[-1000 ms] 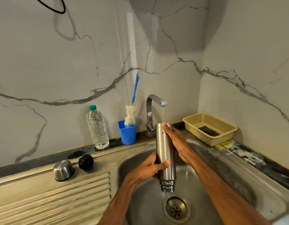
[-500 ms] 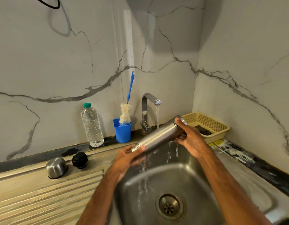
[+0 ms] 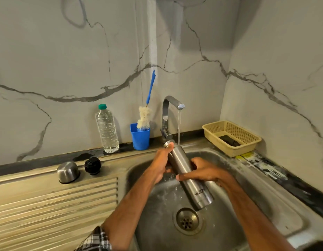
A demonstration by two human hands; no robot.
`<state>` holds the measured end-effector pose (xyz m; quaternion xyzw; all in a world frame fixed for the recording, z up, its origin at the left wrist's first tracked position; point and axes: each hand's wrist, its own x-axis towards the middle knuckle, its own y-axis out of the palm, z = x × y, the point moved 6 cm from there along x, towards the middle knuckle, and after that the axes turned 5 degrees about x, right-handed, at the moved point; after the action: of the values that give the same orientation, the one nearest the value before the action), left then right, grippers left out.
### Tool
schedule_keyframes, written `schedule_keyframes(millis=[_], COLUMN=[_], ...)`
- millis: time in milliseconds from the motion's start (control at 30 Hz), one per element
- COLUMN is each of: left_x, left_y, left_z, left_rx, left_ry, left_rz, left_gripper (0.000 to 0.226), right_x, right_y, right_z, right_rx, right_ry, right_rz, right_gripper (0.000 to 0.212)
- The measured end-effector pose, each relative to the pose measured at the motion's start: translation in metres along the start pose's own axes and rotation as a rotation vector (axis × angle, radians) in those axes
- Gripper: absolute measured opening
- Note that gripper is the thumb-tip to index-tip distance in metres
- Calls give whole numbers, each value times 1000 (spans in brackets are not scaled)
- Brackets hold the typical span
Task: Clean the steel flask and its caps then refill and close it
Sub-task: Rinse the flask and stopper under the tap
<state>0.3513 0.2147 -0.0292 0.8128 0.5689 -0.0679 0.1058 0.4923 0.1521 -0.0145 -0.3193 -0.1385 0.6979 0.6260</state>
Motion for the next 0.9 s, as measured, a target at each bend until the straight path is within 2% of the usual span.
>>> schedule_keyframes(millis=[67,133,300,400,467,567,667,733,800,900], left_x=[9,16,31,34,33,31,28,26,24,26], left_y=[10,18,30,31,30,20,7,2,1,3], left_z=[-5,-11,-15,-14,-12,-9,-7,-7,-11,-21], left_rx=[27,42,96,58,1,-155,-256,-277,-242,-96], left_ry=[-12,-22,-50,-60,-64,-80,-77,-88,-83,-44], left_rz=[8,-34,-159,-152,-102,-16,79,123,115,8], left_gripper=[47,36,29,34,34,40,39,40,42,46], right_x=[0,1,9,7,7,5,-7,-12,-12,-1], right_y=[0,-1,-3,-11,-17,-13,-6,-4,-3,-2], right_z=[-5,-7,0,1,-3,-14,-13,-10,-9,-10], right_rx=[97,78,-366,-386,-291,24,317,422,413,186], right_ry=[40,54,-15,-54,-58,18,36,9,12,17], right_rz=[-43,-114,-408,-374,-308,-157,-47,-5,-28,-146], right_gripper=[79,77,77,73,76,79,66,57,50,69])
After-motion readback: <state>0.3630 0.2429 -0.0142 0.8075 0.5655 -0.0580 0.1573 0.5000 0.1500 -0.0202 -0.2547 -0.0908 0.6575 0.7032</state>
